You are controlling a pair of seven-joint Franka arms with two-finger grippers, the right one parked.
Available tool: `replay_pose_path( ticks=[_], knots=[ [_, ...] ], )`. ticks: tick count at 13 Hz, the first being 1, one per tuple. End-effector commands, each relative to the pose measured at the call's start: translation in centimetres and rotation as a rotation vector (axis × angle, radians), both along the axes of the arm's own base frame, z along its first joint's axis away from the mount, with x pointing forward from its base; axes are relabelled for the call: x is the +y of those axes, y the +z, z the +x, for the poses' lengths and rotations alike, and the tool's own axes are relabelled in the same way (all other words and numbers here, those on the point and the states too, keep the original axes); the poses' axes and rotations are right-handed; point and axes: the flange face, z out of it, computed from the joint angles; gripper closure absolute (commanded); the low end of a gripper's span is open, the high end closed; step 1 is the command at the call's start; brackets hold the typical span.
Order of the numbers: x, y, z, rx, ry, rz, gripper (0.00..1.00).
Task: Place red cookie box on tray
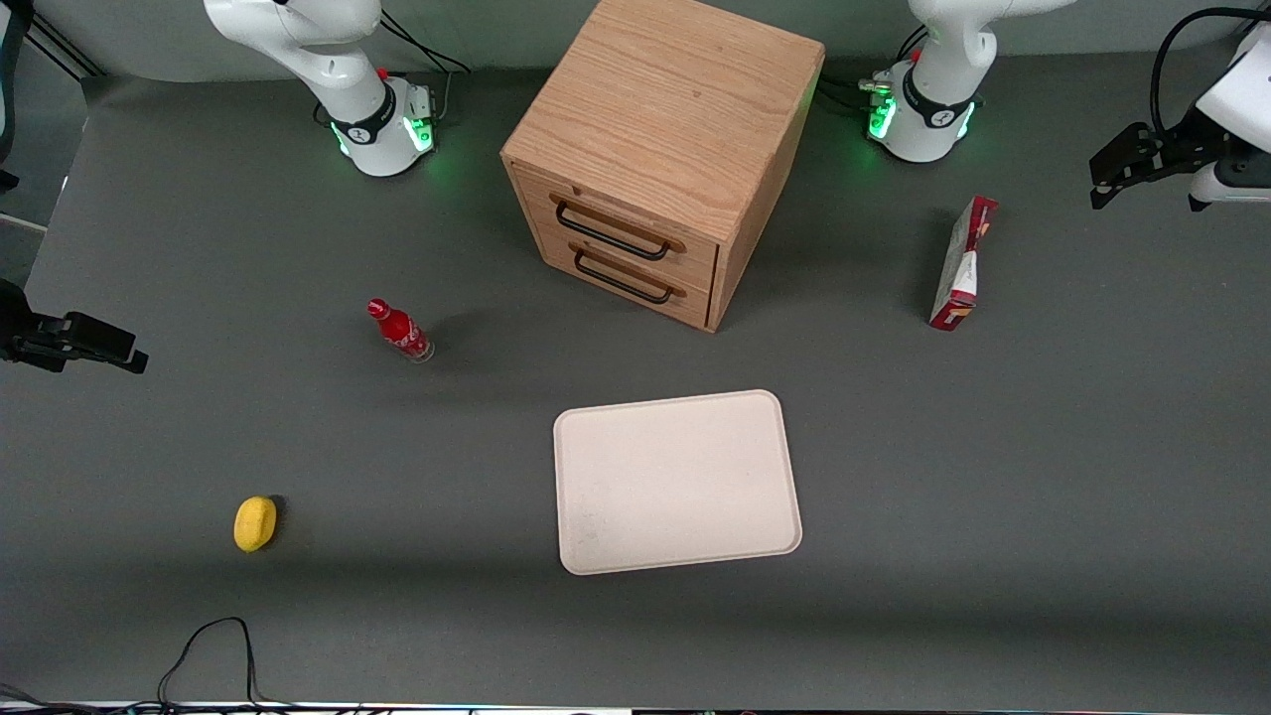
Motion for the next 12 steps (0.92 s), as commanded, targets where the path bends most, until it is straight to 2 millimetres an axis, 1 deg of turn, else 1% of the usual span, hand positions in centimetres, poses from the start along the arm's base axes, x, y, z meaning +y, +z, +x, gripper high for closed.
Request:
replay_pose_path(
  ticks=[1, 3, 4, 5, 7, 8, 10, 11, 12],
  knots=[
    [-0.8, -0.1, 0.3, 0.044, 0.006, -0.057, 0.00],
    [-0.7, -0.6, 0.2, 0.061, 0.004, -0.058, 0.00],
    [-0.6, -1.3, 0.1, 0.078, 0.005, -0.058, 0.00],
    [-0.5, -3.0, -0.1, 0.113, 0.001, -0.056, 0.00],
    [0.2, -8.7, -1.3, 0.209, -0.026, -0.040, 0.00],
    [0.5, -11.1, -2.0, 0.226, -0.024, -0.025, 0.00],
    [0.9, -17.1, -5.2, 0.200, -0.018, -0.010, 0.00],
    [1.2, -20.4, -6.6, 0.178, -0.014, -0.006, 0.00],
    [1.2, -23.1, -7.7, 0.174, -0.018, -0.003, 0.00]
  ],
)
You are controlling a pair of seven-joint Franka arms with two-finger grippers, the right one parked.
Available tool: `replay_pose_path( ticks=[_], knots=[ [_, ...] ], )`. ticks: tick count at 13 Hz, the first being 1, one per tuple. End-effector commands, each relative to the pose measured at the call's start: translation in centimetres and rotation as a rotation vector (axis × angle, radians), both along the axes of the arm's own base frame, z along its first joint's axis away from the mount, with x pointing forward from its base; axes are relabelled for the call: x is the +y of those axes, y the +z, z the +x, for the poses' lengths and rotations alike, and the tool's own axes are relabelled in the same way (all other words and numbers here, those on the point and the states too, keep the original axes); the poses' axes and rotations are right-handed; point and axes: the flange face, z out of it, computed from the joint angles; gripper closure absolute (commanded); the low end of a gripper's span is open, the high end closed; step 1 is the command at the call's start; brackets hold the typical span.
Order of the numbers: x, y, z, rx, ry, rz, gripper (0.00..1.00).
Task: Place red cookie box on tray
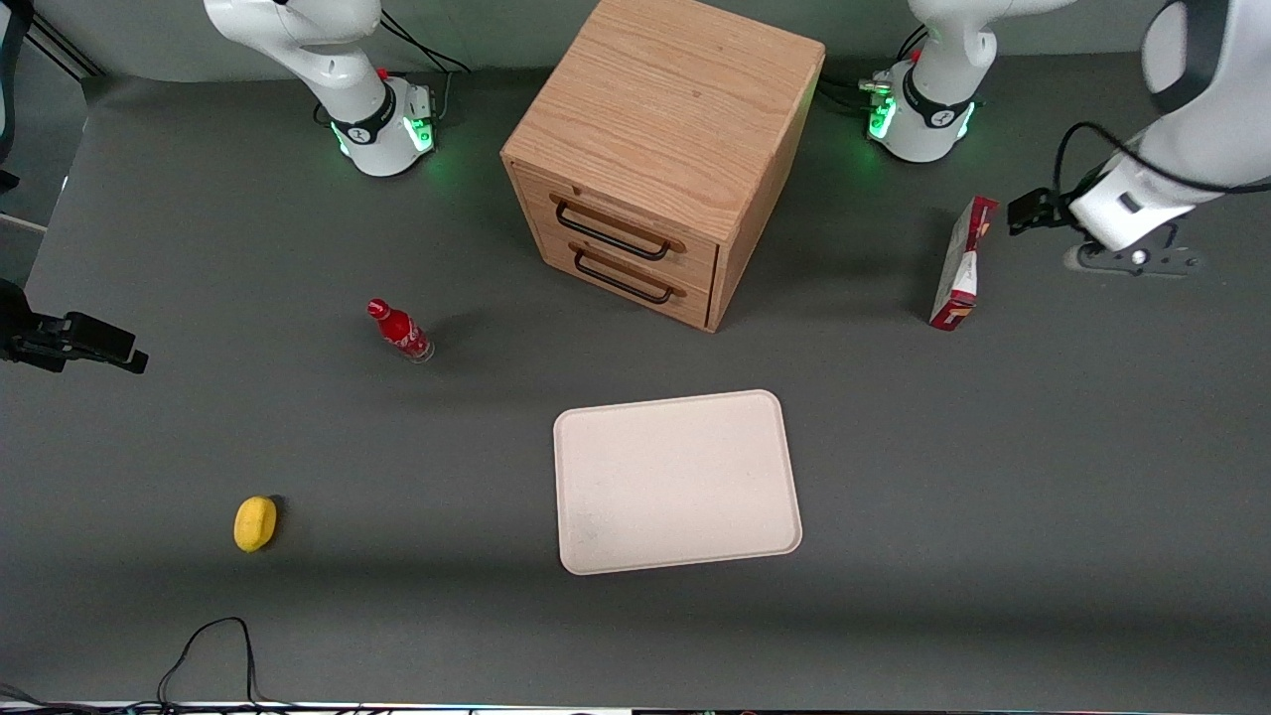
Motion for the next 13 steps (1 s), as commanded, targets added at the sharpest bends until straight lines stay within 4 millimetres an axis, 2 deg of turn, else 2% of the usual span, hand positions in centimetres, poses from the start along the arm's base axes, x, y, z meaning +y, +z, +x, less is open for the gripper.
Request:
replay_pose_path(
  ticks=[1, 3, 5, 8, 10, 11, 13],
  knots=[
    [0.5, -6.6, -5.4, -0.045, -0.021, 0.019, 0.00],
    [0.8, -12.8, -8.3, -0.107, -0.032, 0.018, 0.00],
    [0.9, -16.7, -10.1, -0.156, -0.034, 0.014, 0.00],
    [0.8, -19.5, -11.3, -0.186, -0.056, 0.005, 0.00],
    [0.8, -20.1, -11.3, -0.176, -0.070, 0.002, 0.02],
    [0.8, -20.1, -11.3, -0.176, -0.093, -0.003, 0.13],
    [0.9, -20.3, -11.4, -0.172, -0.133, -0.009, 0.59]
  ],
)
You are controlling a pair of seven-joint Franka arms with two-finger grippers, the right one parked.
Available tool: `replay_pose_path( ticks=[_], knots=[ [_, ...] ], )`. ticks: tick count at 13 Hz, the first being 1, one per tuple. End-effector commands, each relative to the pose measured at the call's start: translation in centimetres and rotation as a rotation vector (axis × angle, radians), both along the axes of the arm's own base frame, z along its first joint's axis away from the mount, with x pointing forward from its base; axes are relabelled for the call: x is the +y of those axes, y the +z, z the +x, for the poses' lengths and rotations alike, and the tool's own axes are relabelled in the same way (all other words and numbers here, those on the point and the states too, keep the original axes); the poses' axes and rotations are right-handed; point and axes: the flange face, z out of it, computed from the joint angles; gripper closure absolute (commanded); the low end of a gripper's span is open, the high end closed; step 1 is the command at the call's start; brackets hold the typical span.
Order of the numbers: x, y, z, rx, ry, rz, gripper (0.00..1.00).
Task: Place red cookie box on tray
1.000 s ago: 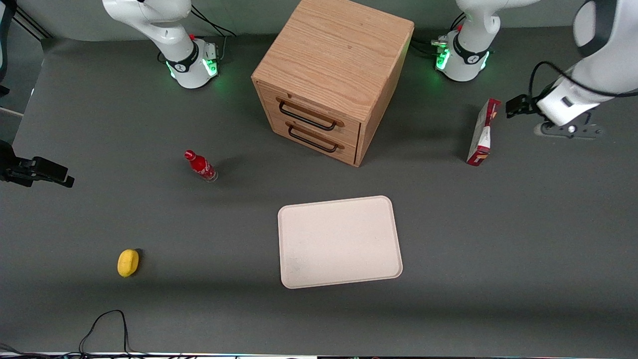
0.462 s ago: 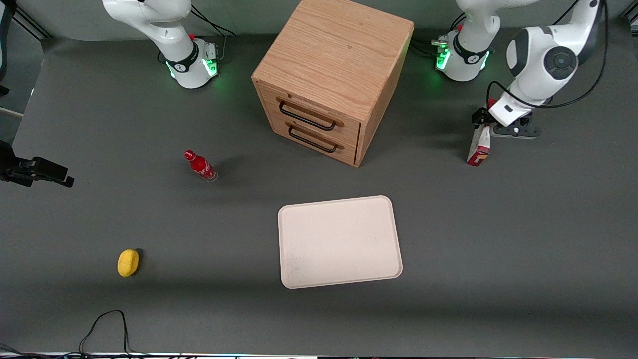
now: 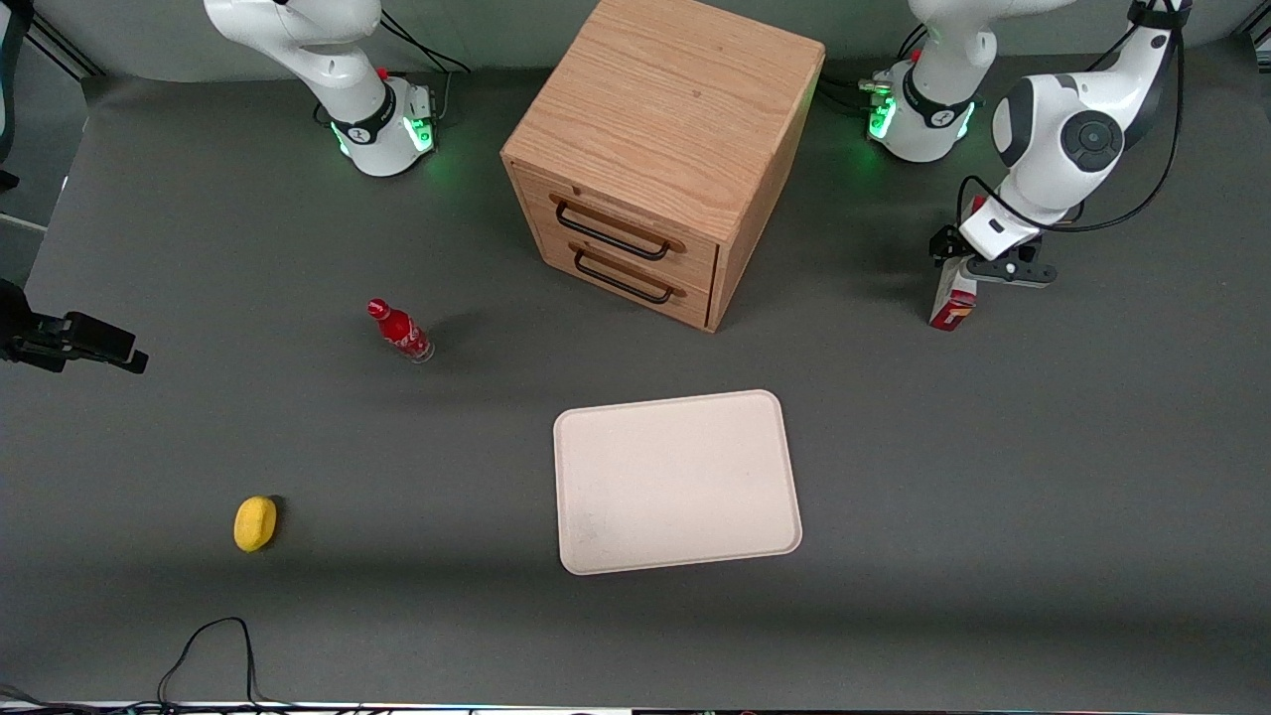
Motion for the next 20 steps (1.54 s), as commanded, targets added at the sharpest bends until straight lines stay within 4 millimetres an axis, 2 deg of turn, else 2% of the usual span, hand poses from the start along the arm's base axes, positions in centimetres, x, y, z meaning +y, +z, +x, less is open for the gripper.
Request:
replay_pose_path(
  ticks=[1, 2, 5, 7, 10, 12, 15, 20],
  knots=[
    [0.3, -0.6, -2.4, -0.020, -0.051, 0.007, 0.82],
    [0.3, -0.6, -2.4, -0.016, -0.059, 0.007, 1.00],
    [0.2, -0.6, -2.2, -0.010, -0.062, 0.006, 1.00],
    [0.1, 0.1, -1.3, -0.019, -0.064, 0.006, 1.00],
    [-0.3, 3.4, 2.2, 0.029, -0.043, 0.002, 1.00],
    [-0.8, 6.9, 5.7, 0.061, -0.045, -0.008, 1.00],
    [-2.2, 11.9, 12.7, 0.071, -0.055, -0.026, 1.00],
    [-8.5, 21.9, 24.3, 0.069, 0.002, -0.040, 1.00]
  ],
)
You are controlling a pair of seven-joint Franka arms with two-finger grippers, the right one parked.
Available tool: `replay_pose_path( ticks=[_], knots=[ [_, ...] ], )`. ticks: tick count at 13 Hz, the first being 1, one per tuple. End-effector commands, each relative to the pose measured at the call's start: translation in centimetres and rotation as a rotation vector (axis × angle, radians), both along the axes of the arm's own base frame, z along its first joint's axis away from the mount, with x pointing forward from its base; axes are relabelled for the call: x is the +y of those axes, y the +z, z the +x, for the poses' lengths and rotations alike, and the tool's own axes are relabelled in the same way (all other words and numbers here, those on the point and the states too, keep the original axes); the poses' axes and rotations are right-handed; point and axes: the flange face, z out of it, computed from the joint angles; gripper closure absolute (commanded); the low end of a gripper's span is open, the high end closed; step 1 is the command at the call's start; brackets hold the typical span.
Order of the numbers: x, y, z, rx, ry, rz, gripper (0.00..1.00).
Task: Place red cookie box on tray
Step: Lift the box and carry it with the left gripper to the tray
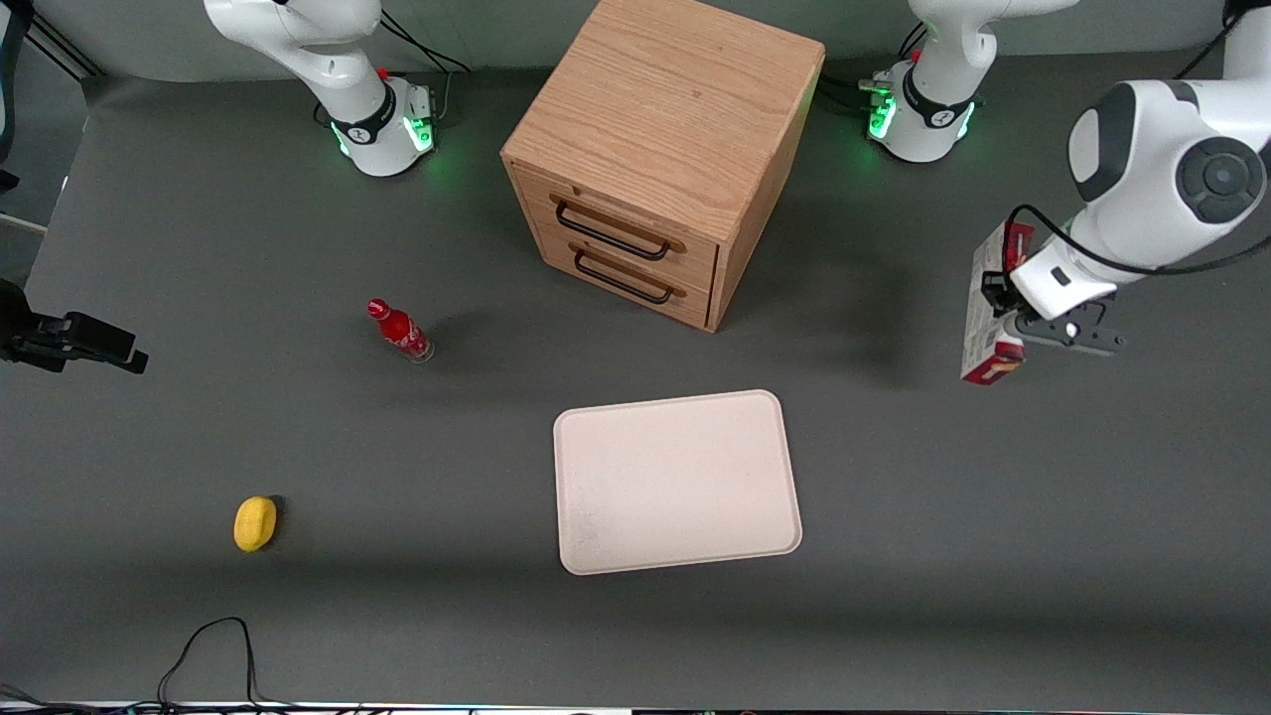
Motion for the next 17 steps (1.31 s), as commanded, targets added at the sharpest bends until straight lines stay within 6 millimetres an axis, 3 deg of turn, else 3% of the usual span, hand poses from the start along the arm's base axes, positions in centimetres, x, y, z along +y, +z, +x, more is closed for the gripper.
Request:
replay_pose_path(
  ticks=[1, 3, 5, 8, 10, 12, 15, 17],
  knots=[
    [-4.2, 4.4, 7.2, 0.025, 0.048, -0.013, 1.00],
    [-7.4, 6.2, 10.5, 0.020, 0.091, -0.021, 1.00],
    [-11.2, 5.7, 13.2, 0.006, 0.174, -0.030, 1.00],
    [-18.1, 2.2, 16.1, -0.006, 0.273, -0.043, 1.00],
    [-21.8, -1.0, 16.4, 0.004, 0.325, -0.037, 1.00],
    [-24.4, -4.8, 16.5, 0.003, 0.332, -0.034, 1.00],
    [-26.4, -10.7, 16.7, 0.003, 0.328, -0.028, 1.00],
    [-26.9, -13.0, 16.4, 0.000, 0.313, 0.003, 1.00]
  ],
)
